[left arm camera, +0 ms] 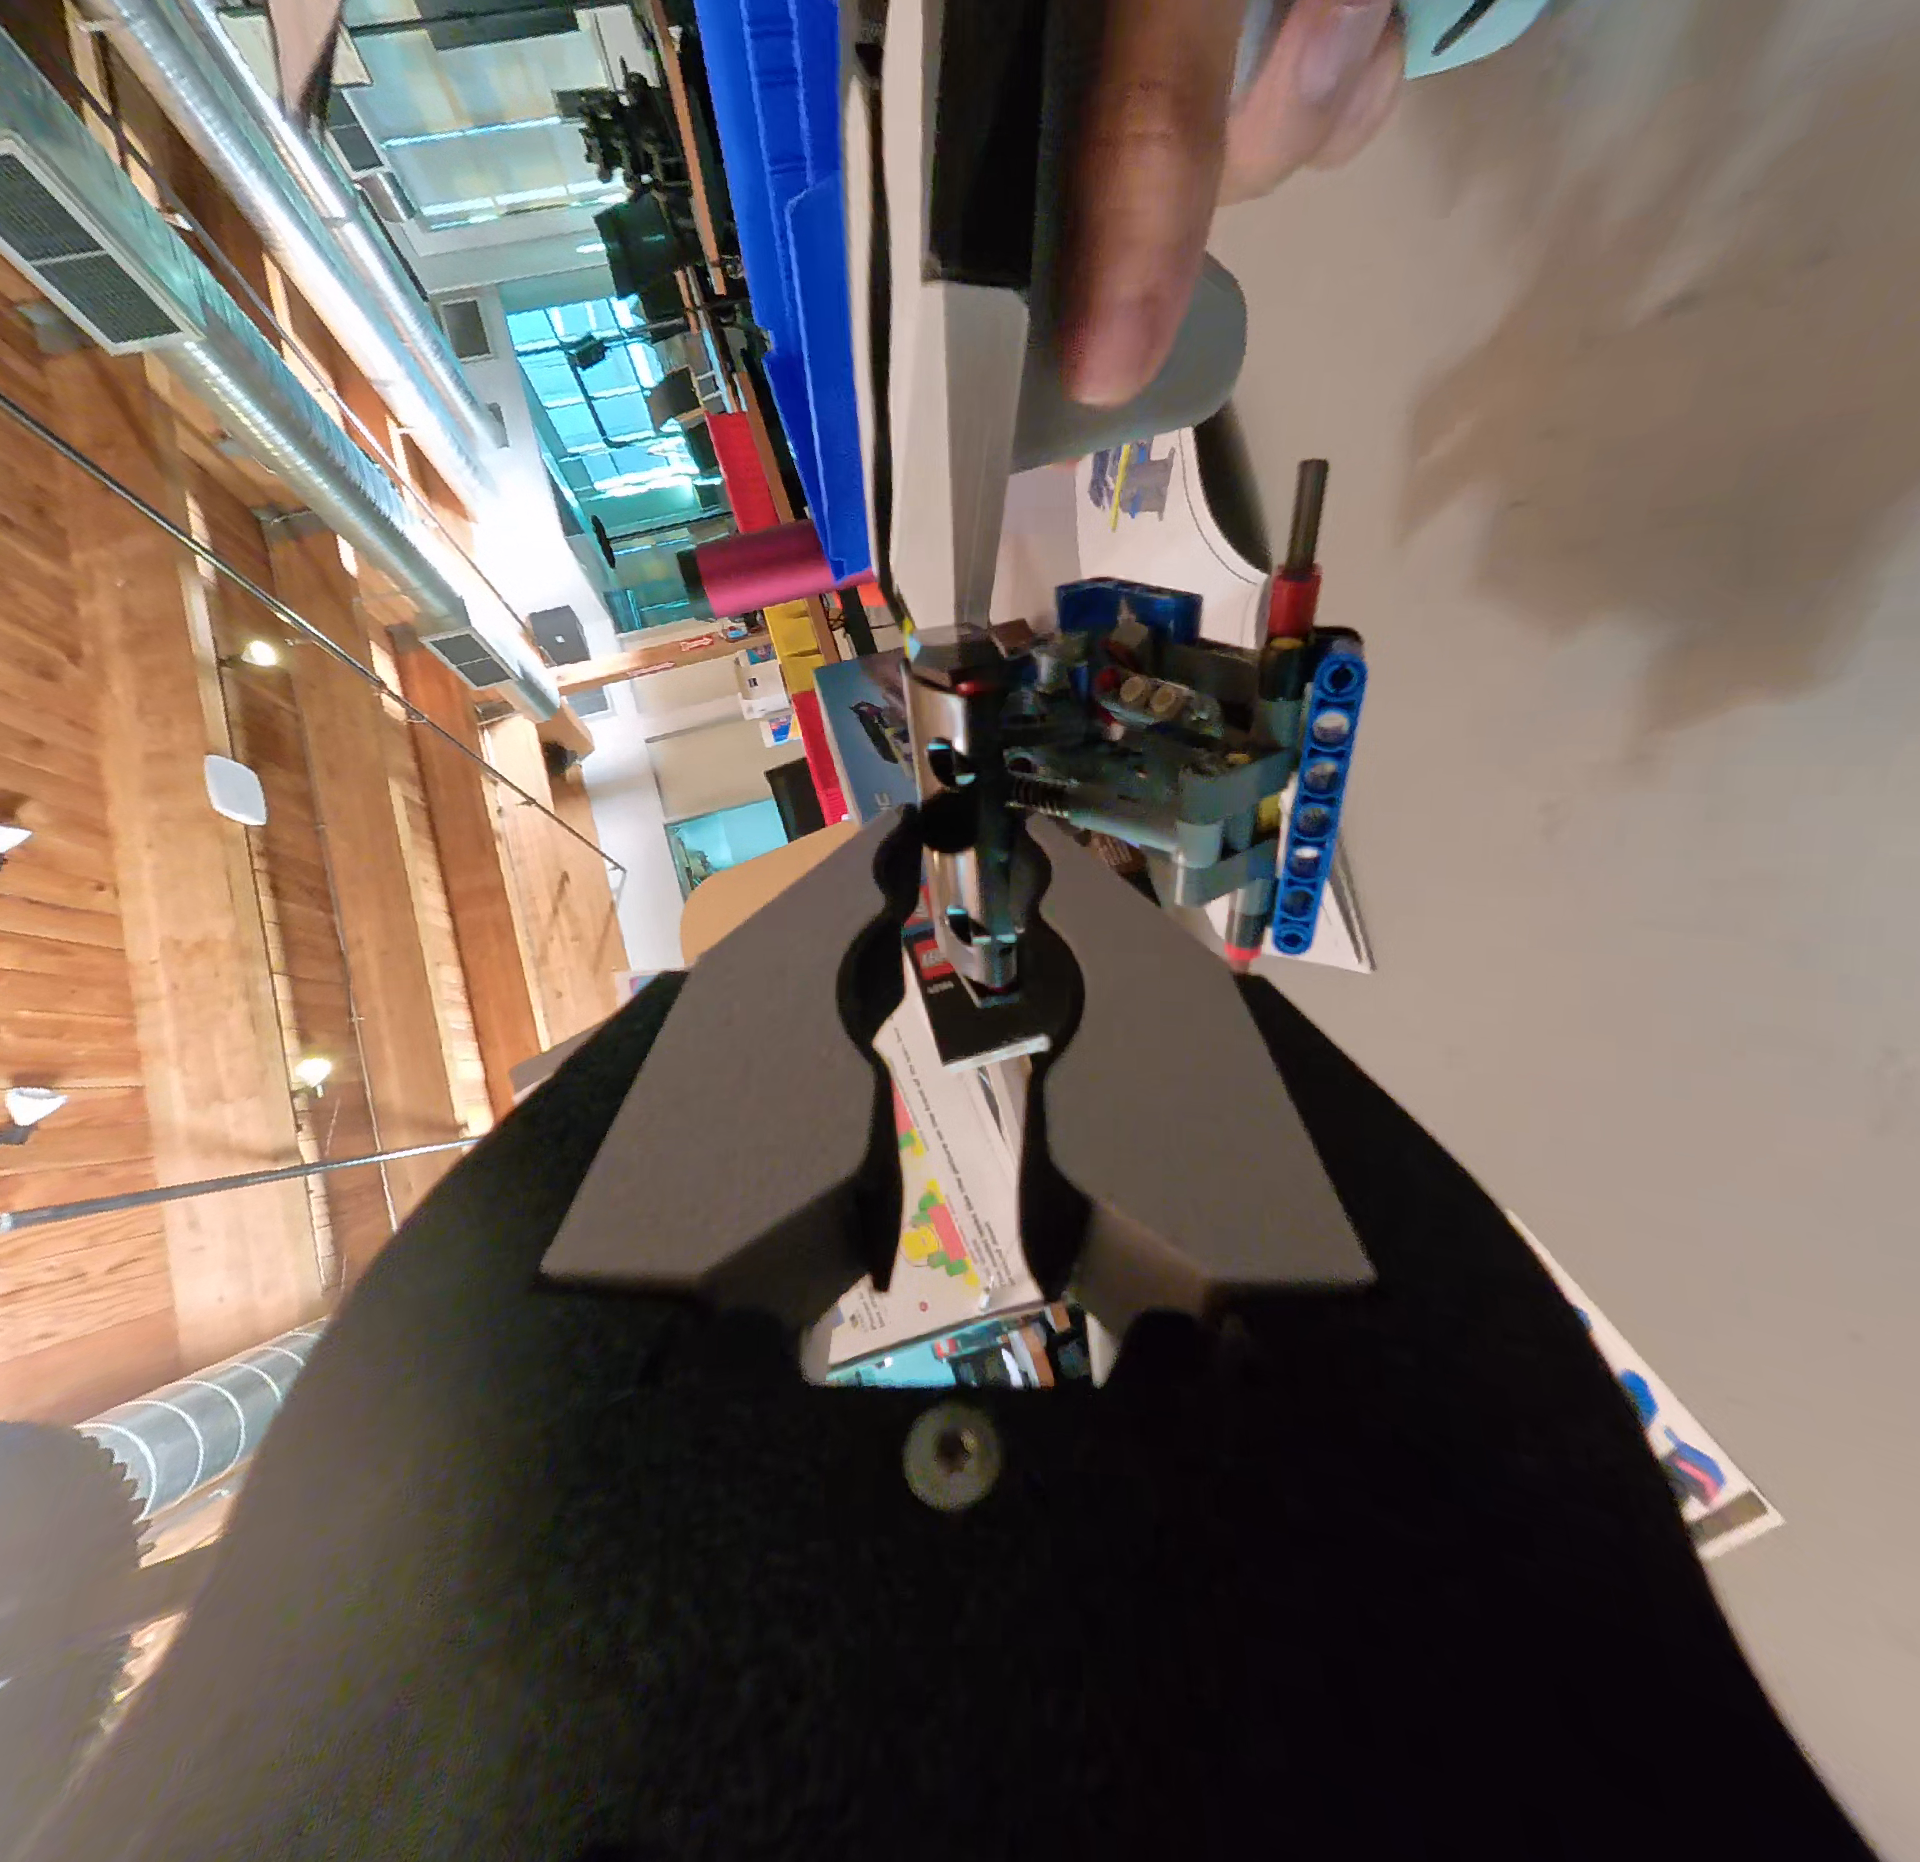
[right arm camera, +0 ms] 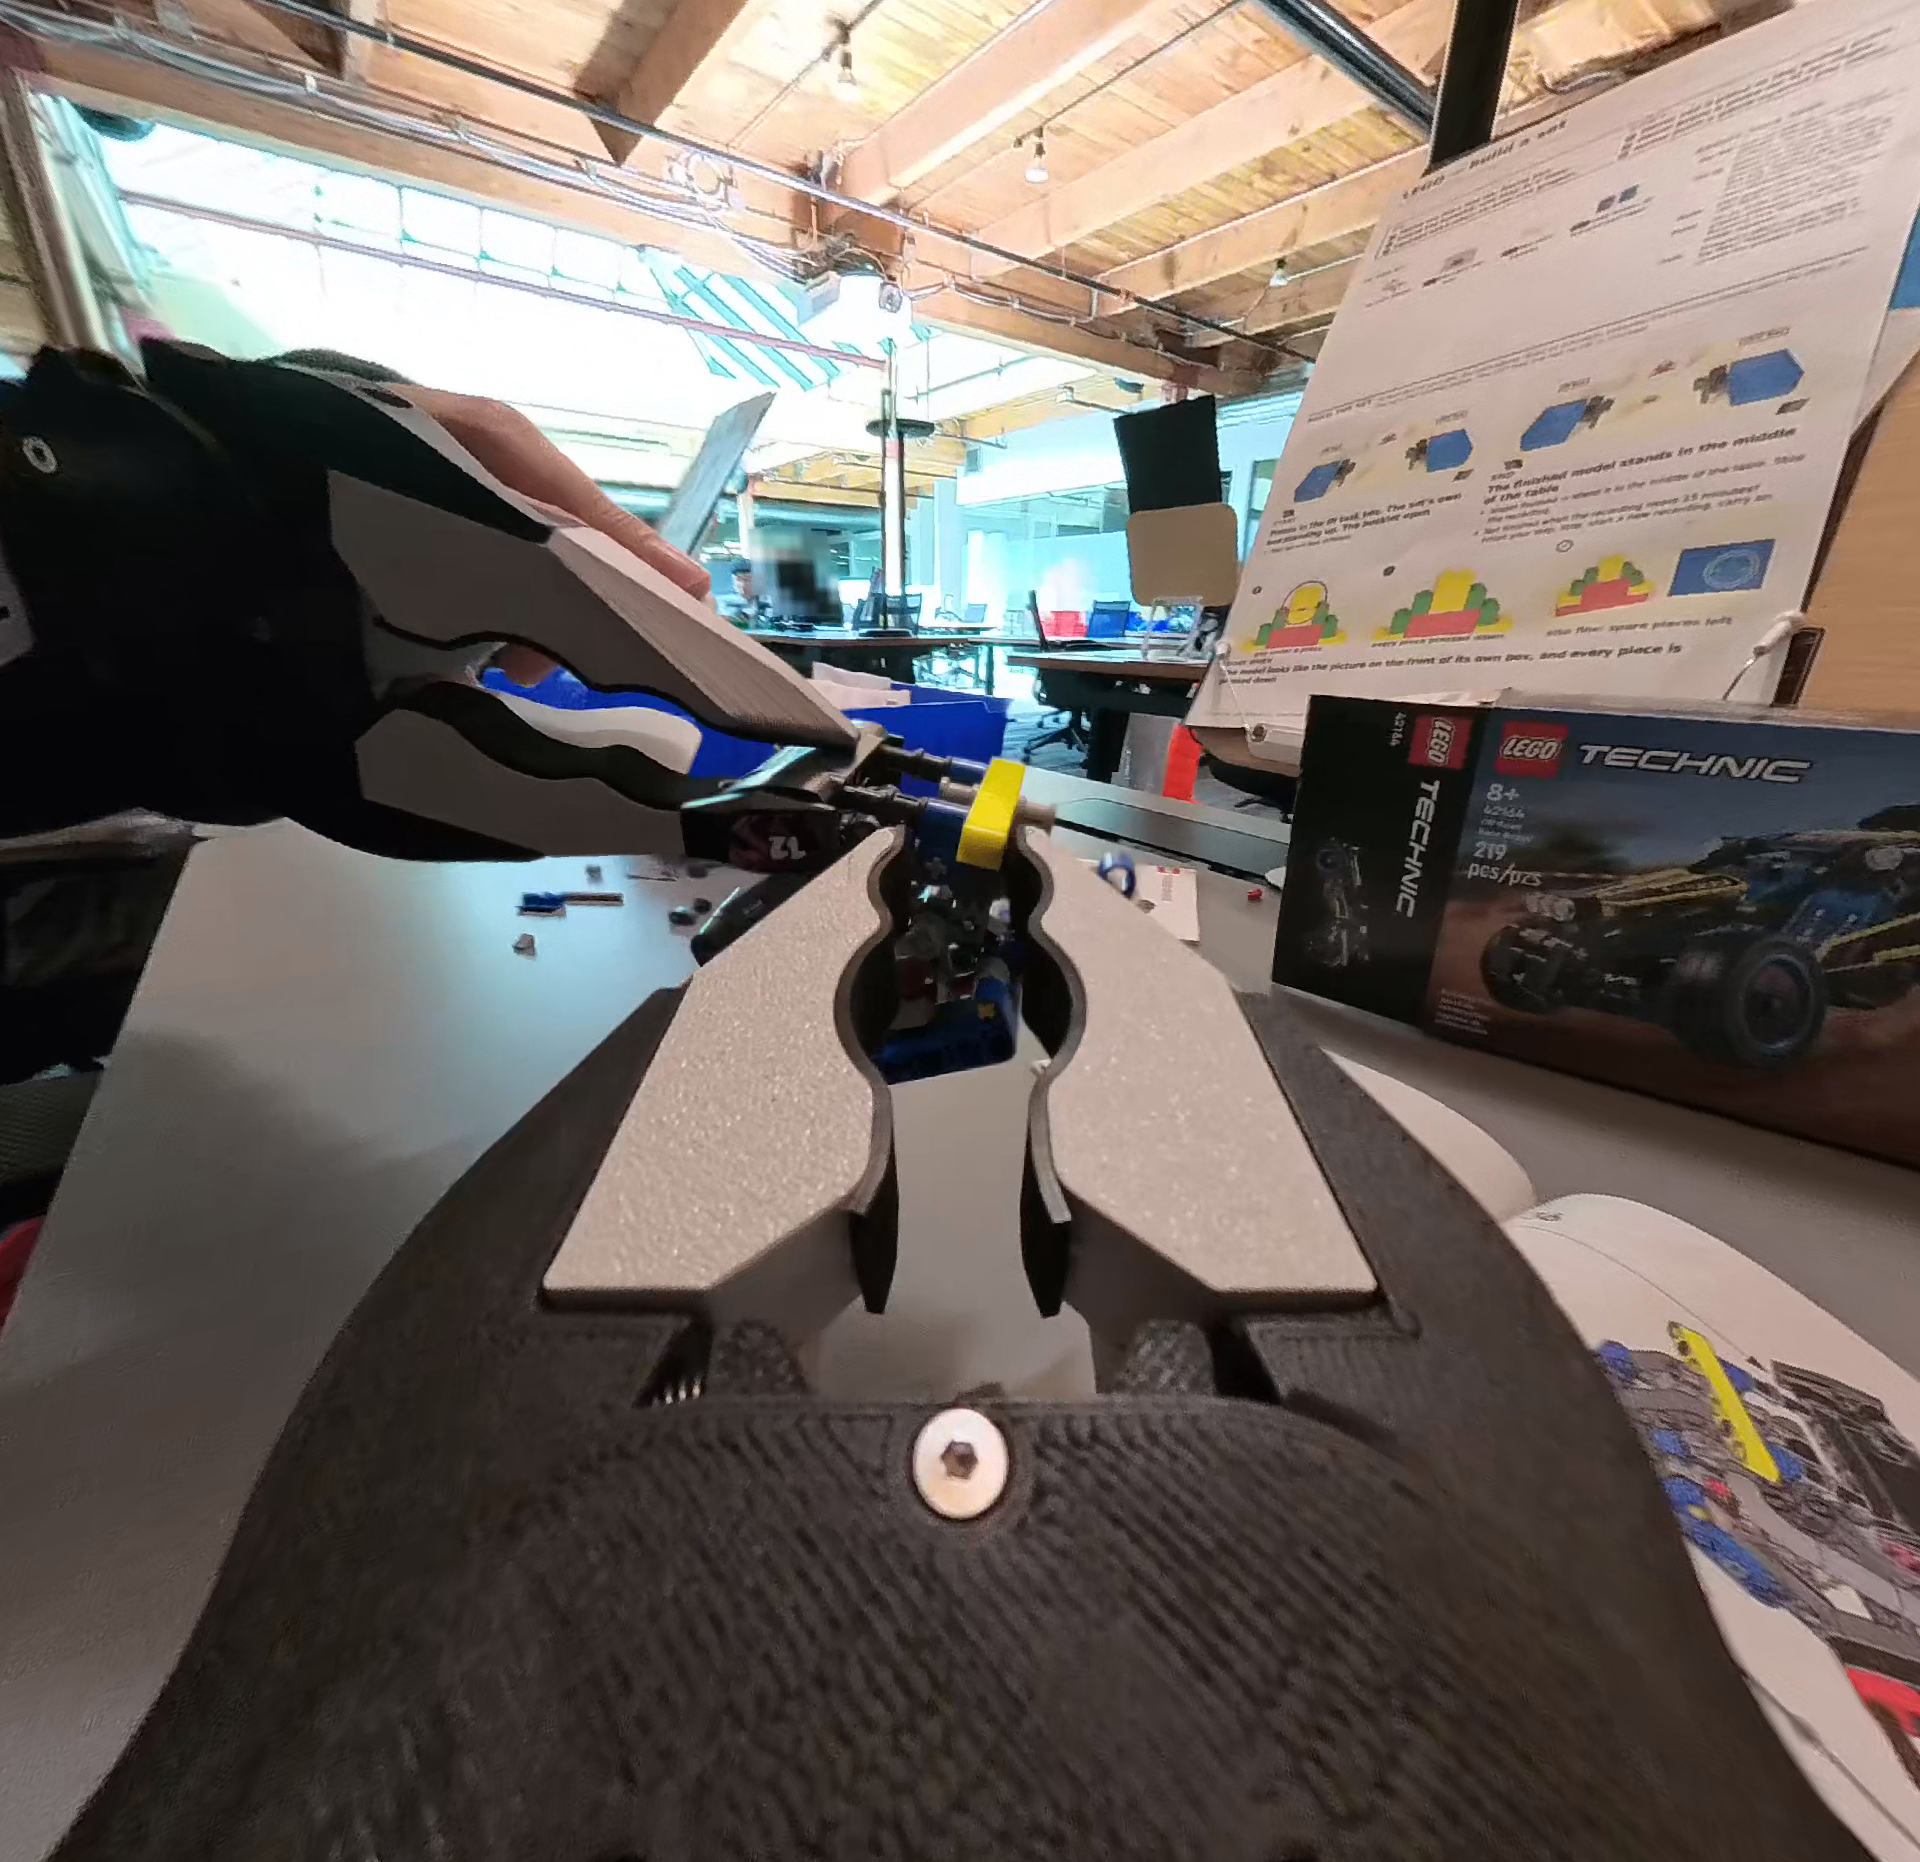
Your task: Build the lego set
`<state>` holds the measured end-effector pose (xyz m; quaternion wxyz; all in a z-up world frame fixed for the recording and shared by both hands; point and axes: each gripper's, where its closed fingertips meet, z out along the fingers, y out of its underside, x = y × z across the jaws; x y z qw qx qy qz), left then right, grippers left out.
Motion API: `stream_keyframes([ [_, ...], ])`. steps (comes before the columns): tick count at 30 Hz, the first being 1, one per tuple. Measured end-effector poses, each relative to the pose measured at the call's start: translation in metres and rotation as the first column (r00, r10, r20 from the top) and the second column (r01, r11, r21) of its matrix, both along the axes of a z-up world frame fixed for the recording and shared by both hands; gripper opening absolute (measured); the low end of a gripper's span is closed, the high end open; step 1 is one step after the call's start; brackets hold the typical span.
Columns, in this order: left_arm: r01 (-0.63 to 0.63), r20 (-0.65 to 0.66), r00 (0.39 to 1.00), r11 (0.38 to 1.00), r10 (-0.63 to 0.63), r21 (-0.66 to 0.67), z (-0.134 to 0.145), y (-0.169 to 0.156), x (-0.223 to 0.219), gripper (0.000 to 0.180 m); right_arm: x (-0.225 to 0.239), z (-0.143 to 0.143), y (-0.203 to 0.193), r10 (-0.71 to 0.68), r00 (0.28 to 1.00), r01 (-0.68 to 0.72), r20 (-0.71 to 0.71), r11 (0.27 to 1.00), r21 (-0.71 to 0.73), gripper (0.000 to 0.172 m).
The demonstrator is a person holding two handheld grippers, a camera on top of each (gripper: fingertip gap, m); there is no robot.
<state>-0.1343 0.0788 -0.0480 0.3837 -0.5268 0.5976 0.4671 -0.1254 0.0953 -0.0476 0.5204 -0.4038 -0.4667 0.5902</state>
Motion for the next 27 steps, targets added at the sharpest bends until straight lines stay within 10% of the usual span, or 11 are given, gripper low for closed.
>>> stream_keyframes([
  [27,-0.042,-0.009,0.999,0.998,0.041,-0.037,0.010,0.006,0.013,0.004,0.003,-0.002,-0.002,0.141,0.990,-0.135,0.019,0.973,-0.187,0.013],
])
